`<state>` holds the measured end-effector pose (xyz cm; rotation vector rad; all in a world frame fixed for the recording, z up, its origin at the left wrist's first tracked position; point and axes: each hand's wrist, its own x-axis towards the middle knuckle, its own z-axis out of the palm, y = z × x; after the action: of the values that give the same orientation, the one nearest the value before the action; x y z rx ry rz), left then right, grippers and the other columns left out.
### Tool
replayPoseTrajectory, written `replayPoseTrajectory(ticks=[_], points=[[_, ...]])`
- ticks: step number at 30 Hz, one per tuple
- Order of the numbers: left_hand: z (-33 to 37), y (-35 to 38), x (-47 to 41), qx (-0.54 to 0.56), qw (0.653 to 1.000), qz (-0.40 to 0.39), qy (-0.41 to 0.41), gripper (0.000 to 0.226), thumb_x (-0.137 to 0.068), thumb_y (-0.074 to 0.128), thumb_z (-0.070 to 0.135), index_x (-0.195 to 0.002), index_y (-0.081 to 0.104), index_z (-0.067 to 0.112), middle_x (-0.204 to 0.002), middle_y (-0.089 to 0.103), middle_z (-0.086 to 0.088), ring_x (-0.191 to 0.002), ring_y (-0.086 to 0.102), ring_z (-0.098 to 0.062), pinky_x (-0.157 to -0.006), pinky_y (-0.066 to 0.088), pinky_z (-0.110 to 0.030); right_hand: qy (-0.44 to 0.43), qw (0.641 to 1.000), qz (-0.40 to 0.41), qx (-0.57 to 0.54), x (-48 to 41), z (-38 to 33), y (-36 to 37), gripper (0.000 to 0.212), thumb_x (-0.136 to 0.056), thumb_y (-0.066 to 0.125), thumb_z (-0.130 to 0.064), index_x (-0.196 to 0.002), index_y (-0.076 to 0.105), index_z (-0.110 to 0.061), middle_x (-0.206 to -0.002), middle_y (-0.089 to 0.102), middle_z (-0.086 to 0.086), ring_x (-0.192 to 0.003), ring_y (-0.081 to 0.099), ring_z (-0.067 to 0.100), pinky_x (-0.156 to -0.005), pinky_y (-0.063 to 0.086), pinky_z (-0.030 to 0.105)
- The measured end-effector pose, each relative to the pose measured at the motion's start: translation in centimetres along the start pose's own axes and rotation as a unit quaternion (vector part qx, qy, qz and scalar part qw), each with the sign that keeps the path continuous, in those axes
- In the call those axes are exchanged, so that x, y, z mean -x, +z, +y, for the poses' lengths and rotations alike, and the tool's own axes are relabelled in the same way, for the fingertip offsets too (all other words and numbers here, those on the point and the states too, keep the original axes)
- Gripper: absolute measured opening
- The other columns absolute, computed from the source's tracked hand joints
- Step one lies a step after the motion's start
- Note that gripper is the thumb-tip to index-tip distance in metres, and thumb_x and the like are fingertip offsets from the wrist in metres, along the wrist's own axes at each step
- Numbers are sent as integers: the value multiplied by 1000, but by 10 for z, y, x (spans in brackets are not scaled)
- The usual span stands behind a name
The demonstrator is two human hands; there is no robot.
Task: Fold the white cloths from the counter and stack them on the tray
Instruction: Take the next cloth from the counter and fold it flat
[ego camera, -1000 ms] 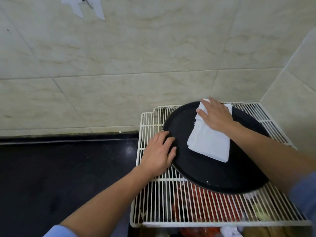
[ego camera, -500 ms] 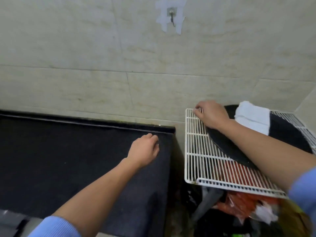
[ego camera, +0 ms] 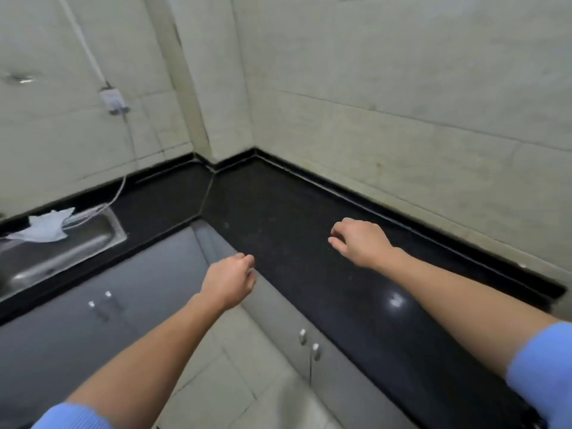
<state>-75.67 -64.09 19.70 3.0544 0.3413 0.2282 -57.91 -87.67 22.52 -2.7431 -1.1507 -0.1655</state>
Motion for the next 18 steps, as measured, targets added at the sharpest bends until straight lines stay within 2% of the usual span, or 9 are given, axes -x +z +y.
replayPoseTrajectory(ticks=[5,9,18], points=[[-119,5,36,-17,992,-20,-126,21,-91,46,30,-102,57,15,-105,63,-6,-96,61,-31,-73,47,-37,-132,991,-31,1,-96,-110,39,29,-97,42,-44,-111,59,-24,-110,59,-1,-96,61,24,-74,46,35],[-192,7,48,-36,980,-33,-191,22,-91,46,30,-103,58,15,-110,63,-6,-100,60,-30,-74,47,-36,-211,977,-39,-5,-167,-176,72,30,-96,43,-44,-111,59,-24,-110,59,0,-96,61,24,-75,48,37],[-350,-6,60,-38,923,-8,-383,25,-89,47,29,-107,59,17,-107,64,-5,-98,61,-28,-76,50,-37,-380,924,-48,-17,-336,-355,129,33,-95,43,-43,-116,58,-23,-112,60,1,-100,61,25,-76,48,37]])
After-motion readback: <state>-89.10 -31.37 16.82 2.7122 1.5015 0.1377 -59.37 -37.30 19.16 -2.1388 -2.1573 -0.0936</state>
